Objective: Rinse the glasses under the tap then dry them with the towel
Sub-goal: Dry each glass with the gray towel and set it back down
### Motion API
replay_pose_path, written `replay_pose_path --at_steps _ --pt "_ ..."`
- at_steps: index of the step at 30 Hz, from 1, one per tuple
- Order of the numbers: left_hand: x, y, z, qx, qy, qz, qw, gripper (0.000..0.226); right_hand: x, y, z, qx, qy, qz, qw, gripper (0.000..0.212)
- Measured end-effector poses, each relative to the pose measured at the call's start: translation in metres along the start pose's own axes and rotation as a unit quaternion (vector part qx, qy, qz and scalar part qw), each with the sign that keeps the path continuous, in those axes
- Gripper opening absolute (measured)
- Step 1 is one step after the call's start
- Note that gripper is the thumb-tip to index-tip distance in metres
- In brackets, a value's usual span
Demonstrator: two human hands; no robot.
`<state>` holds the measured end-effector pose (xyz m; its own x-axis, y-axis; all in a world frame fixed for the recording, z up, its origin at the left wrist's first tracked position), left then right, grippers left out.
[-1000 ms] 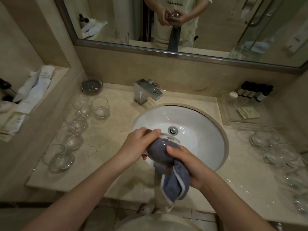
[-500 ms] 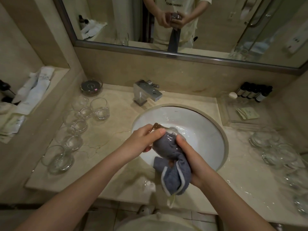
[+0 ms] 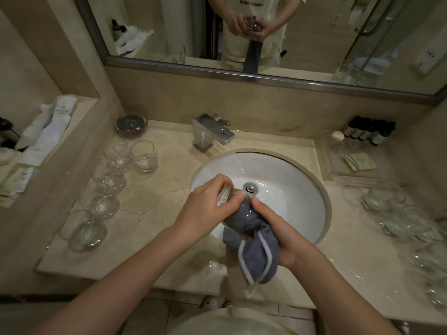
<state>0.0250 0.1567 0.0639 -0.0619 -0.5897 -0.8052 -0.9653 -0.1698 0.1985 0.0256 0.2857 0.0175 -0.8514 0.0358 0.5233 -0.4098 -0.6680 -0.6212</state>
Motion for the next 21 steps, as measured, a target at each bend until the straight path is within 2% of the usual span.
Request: replay_pose_path --at_steps 1,2,4,6,7,9,12,14,15,18,21 --pt "-0.004 -0.002 -0.001 -0.013 0.001 0.035 0.999 0.051 0.002 0.0 0.0 0.011 0.002 0.006 1.0 0.054" --pt "-0.003 -0.002 0.0 -0.017 -0.017 0.034 0.999 0.05 0.004 -0.001 0.002 0.016 -0.009 0.005 1.0 0.057" --pt "0.011 0.002 0.003 0.013 -0.12 -0.078 0.99 0.05 0.006 0.001 0.0 0.007 -0.037 -0.009 0.999 0.048" --pt "0.022 -0.004 0.017 0.105 -0.251 -0.241 0.932 0.058 0.011 0.0 -0.002 -0.022 -0.087 -0.044 0.995 0.039" --pt "0.023 -0.008 0.02 0.143 -0.271 -0.285 0.908 0.062 0.012 -0.002 -0.002 -0.034 -0.11 -0.058 0.992 0.038" --pt "0.024 -0.007 0.02 0.15 -0.245 -0.282 0.915 0.052 0.011 -0.002 0.001 -0.043 -0.134 -0.07 0.988 0.038" --pt "0.019 -0.001 0.008 0.056 -0.199 -0.155 0.966 0.029 0.003 0.0 0.004 -0.036 -0.058 -0.009 0.998 0.051" --pt "0.008 -0.005 0.003 0.041 -0.179 -0.056 0.981 0.031 -0.001 0.0 0.004 -0.027 -0.025 0.036 0.999 0.059" --pt "0.005 -0.008 0.002 0.049 -0.175 -0.032 0.983 0.032 -0.001 0.0 0.003 -0.021 -0.03 0.04 0.999 0.058" --pt "0.012 -0.014 0.005 0.106 -0.214 -0.071 0.968 0.034 0.002 -0.002 0.002 -0.014 -0.081 0.015 0.997 0.049" --pt "0.029 -0.019 0.011 0.195 -0.279 -0.198 0.919 0.049 0.007 -0.002 0.0 -0.023 -0.165 -0.024 0.986 0.048"
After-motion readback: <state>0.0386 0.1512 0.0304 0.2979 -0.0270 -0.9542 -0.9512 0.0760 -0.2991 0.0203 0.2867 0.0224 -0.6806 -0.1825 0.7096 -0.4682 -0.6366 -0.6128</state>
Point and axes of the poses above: each hand's wrist, its own y-axis towards the middle knuckle, its own z-axis out of the palm, x = y × z, the point moved 8 cm from there along y, towards the middle knuckle, and after that the axes turned 6 degrees about z, right-handed, at the moved point
